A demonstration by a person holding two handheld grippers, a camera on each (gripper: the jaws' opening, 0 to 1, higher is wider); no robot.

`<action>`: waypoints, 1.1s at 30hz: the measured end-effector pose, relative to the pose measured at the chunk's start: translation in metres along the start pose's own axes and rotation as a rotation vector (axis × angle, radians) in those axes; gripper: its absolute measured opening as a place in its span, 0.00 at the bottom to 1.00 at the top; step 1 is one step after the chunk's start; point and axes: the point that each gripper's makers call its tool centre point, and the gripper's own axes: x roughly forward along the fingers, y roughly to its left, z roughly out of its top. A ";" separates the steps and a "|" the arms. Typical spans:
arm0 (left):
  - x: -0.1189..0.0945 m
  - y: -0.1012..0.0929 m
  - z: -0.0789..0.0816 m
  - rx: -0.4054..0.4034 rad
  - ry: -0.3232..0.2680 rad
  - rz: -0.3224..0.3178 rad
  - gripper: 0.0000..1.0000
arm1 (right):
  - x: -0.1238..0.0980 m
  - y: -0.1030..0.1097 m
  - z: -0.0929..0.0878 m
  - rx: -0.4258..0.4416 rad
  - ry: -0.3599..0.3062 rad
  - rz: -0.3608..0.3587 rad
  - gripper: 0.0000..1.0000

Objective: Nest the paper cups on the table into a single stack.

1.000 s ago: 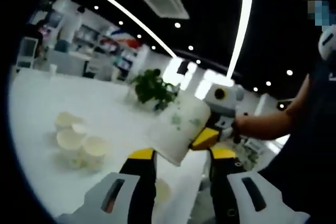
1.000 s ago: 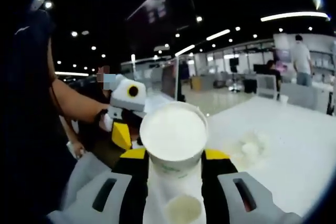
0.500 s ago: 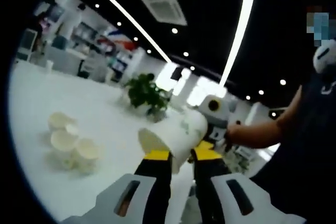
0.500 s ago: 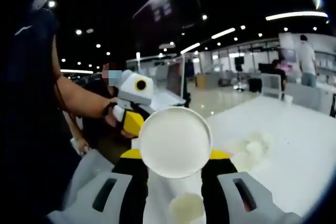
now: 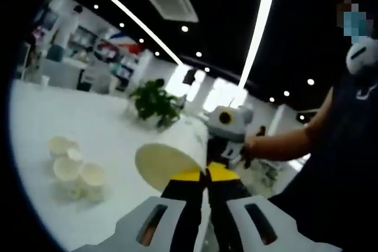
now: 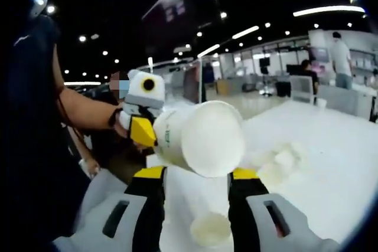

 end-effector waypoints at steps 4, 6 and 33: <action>-0.002 0.005 -0.010 0.021 0.064 0.022 0.00 | -0.007 -0.004 0.002 0.001 -0.012 -0.016 0.49; -0.004 0.006 -0.014 0.025 0.083 0.025 0.00 | -0.008 -0.006 0.003 -0.004 -0.014 -0.023 0.50; 0.002 0.030 -0.040 0.322 0.672 0.202 0.00 | -0.049 -0.034 -0.022 -0.034 0.088 -0.180 0.75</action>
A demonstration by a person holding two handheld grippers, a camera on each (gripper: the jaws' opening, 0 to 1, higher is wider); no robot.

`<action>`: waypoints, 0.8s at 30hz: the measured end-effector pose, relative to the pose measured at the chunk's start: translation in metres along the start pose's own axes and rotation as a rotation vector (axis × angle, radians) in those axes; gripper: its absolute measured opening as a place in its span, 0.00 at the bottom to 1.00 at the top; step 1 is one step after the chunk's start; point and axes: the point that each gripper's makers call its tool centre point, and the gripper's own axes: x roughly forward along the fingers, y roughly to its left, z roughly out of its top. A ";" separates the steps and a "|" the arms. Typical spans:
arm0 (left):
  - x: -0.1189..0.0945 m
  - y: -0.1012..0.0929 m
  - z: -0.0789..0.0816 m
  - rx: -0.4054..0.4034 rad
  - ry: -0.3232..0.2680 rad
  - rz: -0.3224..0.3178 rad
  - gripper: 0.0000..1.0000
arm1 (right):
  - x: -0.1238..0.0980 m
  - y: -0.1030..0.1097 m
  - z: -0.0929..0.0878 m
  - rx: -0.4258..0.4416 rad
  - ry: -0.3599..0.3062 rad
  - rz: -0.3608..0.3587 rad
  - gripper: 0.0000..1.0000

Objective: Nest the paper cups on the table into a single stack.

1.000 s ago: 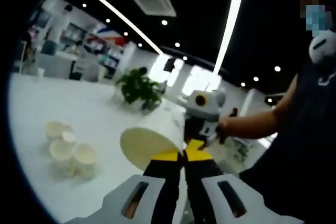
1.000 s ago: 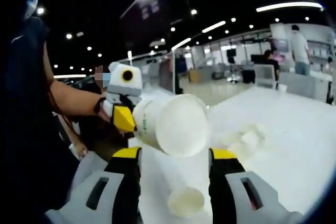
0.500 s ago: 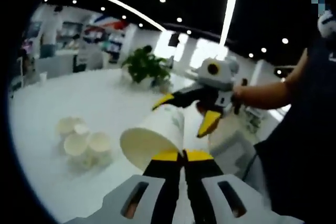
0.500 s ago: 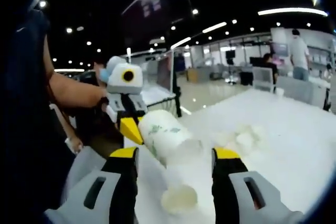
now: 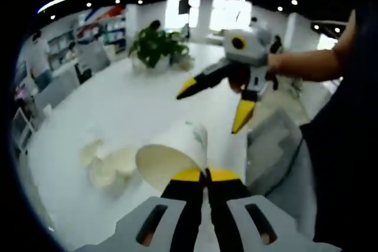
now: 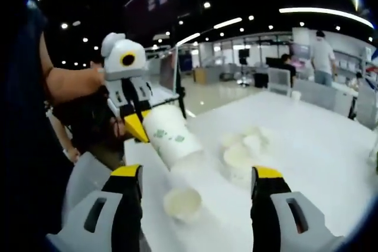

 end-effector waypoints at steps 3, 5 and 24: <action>0.003 0.002 -0.003 0.023 0.090 0.016 0.00 | -0.008 -0.008 -0.007 -0.005 0.010 -0.036 0.79; 0.005 0.002 -0.002 0.047 0.132 0.016 0.00 | -0.012 -0.010 -0.011 0.000 0.014 -0.046 0.80; 0.011 0.005 -0.003 0.373 0.596 0.016 0.00 | -0.030 -0.022 -0.053 0.036 0.035 -0.118 0.97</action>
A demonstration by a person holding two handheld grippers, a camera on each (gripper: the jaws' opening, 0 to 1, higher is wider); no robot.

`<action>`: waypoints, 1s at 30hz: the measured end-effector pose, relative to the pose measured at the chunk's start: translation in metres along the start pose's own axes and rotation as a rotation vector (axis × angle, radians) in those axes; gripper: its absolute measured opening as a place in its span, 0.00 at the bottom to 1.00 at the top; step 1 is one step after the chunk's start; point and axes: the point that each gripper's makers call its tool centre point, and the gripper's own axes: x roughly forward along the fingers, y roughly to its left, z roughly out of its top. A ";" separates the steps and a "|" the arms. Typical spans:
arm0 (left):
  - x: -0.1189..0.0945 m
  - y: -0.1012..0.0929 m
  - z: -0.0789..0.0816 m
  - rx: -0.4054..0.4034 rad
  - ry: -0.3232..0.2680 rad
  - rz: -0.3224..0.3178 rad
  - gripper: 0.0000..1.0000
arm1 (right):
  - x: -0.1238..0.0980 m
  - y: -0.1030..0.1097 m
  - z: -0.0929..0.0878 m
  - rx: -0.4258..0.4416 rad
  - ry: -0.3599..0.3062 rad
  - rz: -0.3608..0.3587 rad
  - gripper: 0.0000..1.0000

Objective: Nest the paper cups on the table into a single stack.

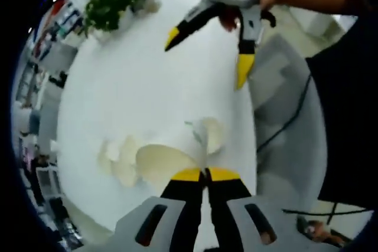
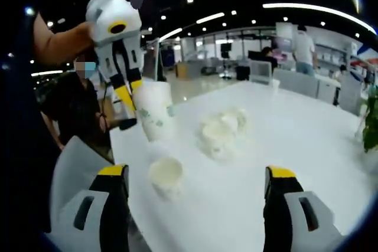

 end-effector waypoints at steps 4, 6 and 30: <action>0.001 0.009 0.009 0.133 0.040 0.053 0.00 | -0.002 -0.004 -0.004 -0.008 0.011 -0.007 0.98; 0.004 0.007 0.012 0.116 0.056 0.037 0.00 | -0.004 -0.004 -0.008 -0.023 0.024 -0.006 0.99; 0.011 0.000 0.004 0.057 0.218 -0.005 0.00 | -0.012 -0.011 -0.011 -0.002 0.019 -0.040 1.00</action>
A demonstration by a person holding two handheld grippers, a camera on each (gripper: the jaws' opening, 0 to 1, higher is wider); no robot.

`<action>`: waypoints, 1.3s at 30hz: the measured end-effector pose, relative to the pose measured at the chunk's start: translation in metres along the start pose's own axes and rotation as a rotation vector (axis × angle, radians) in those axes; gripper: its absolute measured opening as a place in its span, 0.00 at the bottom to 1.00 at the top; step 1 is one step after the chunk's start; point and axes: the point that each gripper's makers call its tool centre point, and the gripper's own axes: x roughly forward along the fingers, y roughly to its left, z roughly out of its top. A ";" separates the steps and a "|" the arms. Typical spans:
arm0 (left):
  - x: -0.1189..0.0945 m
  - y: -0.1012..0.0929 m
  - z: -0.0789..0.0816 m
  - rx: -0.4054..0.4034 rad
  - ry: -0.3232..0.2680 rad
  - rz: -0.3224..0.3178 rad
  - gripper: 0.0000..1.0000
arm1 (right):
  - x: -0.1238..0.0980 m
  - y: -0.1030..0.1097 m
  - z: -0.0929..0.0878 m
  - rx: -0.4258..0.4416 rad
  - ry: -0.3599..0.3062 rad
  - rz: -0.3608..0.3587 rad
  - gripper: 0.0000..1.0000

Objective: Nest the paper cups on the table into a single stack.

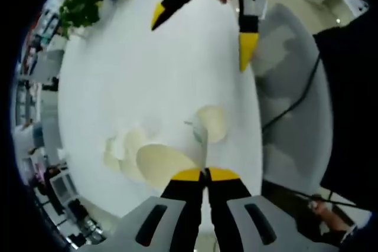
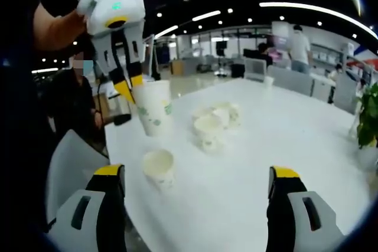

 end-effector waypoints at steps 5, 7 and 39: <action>0.005 -0.006 -0.004 0.021 0.017 -0.017 0.00 | 0.000 -0.001 -0.001 0.010 0.000 -0.002 1.00; 0.005 -0.007 -0.004 0.023 0.013 -0.028 0.00 | 0.001 -0.001 -0.001 0.010 0.001 -0.001 1.00; 0.034 -0.016 -0.004 0.004 0.054 -0.069 0.00 | -0.002 0.002 -0.011 -0.046 0.045 0.009 1.00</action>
